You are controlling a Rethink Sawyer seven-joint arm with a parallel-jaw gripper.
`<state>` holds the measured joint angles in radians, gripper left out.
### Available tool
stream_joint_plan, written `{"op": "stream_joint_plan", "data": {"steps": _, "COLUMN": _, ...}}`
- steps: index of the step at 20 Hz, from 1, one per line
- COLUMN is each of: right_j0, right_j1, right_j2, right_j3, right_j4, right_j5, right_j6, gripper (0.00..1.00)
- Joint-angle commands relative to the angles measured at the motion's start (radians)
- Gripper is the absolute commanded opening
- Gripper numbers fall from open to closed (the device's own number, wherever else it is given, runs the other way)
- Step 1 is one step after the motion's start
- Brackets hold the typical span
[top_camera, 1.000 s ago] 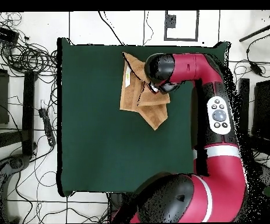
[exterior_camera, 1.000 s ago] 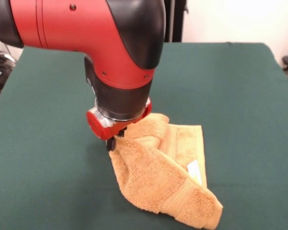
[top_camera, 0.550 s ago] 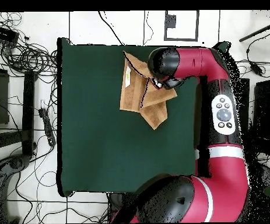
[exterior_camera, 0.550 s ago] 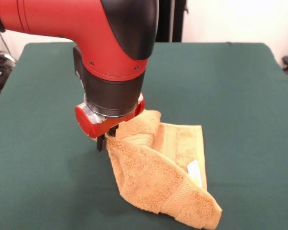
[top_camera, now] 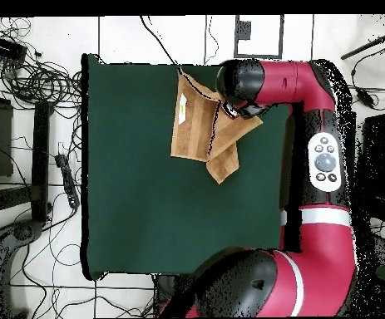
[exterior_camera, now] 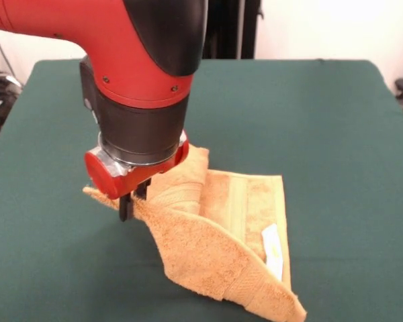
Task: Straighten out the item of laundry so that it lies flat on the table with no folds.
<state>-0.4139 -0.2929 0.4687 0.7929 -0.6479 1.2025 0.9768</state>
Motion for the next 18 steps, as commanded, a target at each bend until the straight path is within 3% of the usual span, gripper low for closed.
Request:
{"op": "stream_joint_plan", "data": {"steps": 1, "right_j0": 0.041, "right_j1": 0.091, "right_j2": 0.111, "right_j3": -0.055, "right_j4": -0.008, "right_j5": 0.083, "right_j6": -0.381, "gripper": 0.0}}
{"op": "stream_joint_plan", "data": {"steps": 11, "right_j0": 0.058, "right_j1": 0.137, "right_j2": 0.107, "right_j3": -0.138, "right_j4": -0.005, "right_j5": 0.084, "right_j6": -0.417, "gripper": 0.0}}
{"op": "stream_joint_plan", "data": {"steps": 18, "right_j0": 0.051, "right_j1": 0.12, "right_j2": 0.097, "right_j3": -0.109, "right_j4": 0.003, "right_j5": 0.067, "right_j6": -0.453, "gripper": 0.0}}
